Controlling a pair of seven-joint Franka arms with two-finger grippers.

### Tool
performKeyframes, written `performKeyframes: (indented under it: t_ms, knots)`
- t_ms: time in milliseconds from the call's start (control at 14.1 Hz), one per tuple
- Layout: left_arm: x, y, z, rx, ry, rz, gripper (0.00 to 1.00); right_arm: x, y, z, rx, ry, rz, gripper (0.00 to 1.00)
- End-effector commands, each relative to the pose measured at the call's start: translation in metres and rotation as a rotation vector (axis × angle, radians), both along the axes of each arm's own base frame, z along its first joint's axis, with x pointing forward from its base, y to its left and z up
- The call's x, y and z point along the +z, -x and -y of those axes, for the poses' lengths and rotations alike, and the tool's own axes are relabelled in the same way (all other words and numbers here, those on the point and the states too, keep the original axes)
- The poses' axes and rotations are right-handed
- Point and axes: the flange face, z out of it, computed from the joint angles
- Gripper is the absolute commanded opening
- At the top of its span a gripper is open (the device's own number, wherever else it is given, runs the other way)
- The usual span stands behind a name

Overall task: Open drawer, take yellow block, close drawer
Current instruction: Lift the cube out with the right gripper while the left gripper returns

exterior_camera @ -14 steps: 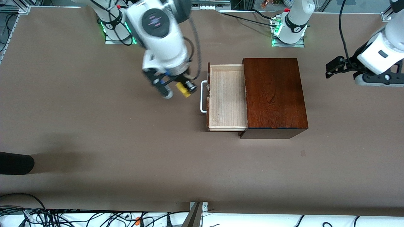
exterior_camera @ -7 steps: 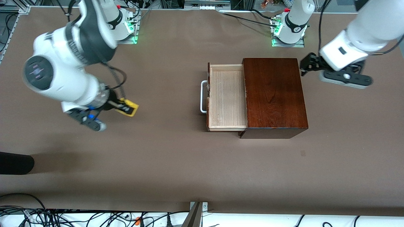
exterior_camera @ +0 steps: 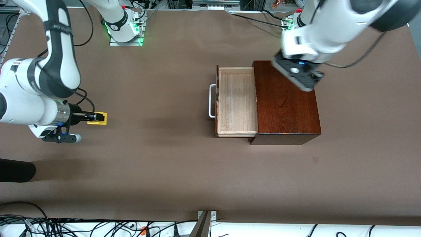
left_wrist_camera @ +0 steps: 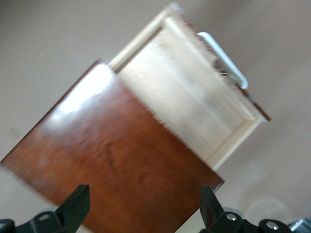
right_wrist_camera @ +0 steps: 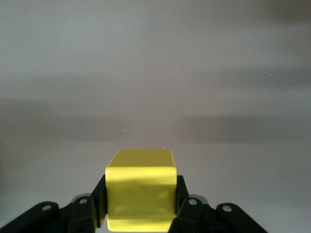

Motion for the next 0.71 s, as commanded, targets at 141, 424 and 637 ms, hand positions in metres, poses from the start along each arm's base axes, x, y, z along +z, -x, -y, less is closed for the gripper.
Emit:
performKeyframes:
  t_ms: [141,424,637]
  knots:
    - [-0.034,0.011,0.105,-0.385,0.073,-0.013,1.00,-0.078,0.031,0.012,0.033,0.019,0.084,0.29]
    - [-0.082,0.031,0.174,-0.680,0.036,0.027,1.00,-0.137,0.035,0.000,0.059,0.088,0.136,0.29]
    - [-0.131,0.048,0.221,-0.798,0.015,0.043,1.00,-0.163,0.033,-0.011,0.083,0.122,0.159,0.29]
